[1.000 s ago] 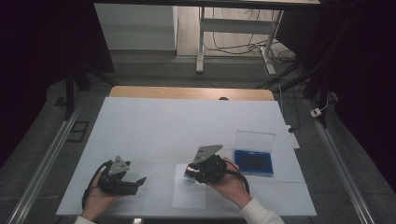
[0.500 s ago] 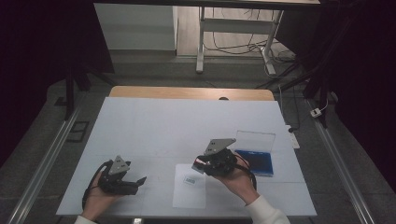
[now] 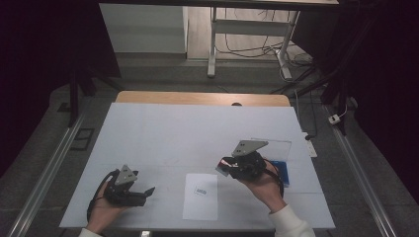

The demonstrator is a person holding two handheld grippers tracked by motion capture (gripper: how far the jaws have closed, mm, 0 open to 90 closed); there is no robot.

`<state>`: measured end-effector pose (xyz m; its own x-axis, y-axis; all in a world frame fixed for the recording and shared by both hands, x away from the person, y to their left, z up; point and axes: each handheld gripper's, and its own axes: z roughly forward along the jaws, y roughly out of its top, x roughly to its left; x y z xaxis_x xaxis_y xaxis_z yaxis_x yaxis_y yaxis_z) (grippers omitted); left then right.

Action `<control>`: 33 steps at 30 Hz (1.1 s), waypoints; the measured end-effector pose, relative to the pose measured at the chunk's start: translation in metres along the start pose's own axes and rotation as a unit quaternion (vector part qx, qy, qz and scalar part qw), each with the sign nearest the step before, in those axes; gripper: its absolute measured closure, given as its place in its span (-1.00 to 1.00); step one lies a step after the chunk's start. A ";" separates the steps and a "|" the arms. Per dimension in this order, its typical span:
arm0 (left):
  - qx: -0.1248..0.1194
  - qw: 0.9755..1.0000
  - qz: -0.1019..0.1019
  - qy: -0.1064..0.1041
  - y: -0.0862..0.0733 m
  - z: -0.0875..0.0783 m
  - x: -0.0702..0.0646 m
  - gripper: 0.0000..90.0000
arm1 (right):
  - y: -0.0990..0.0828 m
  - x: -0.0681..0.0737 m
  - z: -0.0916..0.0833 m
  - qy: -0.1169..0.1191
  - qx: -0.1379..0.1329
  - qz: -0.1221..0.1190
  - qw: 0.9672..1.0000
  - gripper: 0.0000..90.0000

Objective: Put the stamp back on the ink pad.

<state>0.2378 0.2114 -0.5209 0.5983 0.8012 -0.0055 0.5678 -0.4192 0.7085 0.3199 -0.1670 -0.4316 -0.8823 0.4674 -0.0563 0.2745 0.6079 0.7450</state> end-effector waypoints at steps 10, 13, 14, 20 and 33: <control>0.001 1.000 0.003 0.000 0.002 0.002 0.000 -0.64 | -0.018 -0.022 -0.025 -0.032 0.009 0.029 0.999 0.55; -0.001 1.000 0.003 -0.001 0.002 0.002 0.000 -0.64 | -0.024 -0.028 -0.033 -0.044 0.014 0.035 0.998 0.55; -0.002 1.000 0.003 -0.002 0.002 0.002 0.000 -0.64 | -0.026 -0.030 -0.035 -0.048 0.014 0.038 0.998 0.55; -0.004 1.000 0.001 -0.002 0.003 0.001 0.000 -0.64 | -0.038 -0.042 -0.046 -0.067 0.023 0.056 0.996 0.55; -0.004 1.000 0.000 -0.002 0.002 0.001 0.000 -0.64 | -0.062 -0.069 -0.055 -0.109 0.065 0.091 0.988 0.55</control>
<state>0.2398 0.2104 -0.5196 0.6001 0.7999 -0.0084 0.5641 -0.4157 0.7135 0.3429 -0.2724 -0.4375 -0.7143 0.6950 -0.0816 0.4798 0.5713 0.6659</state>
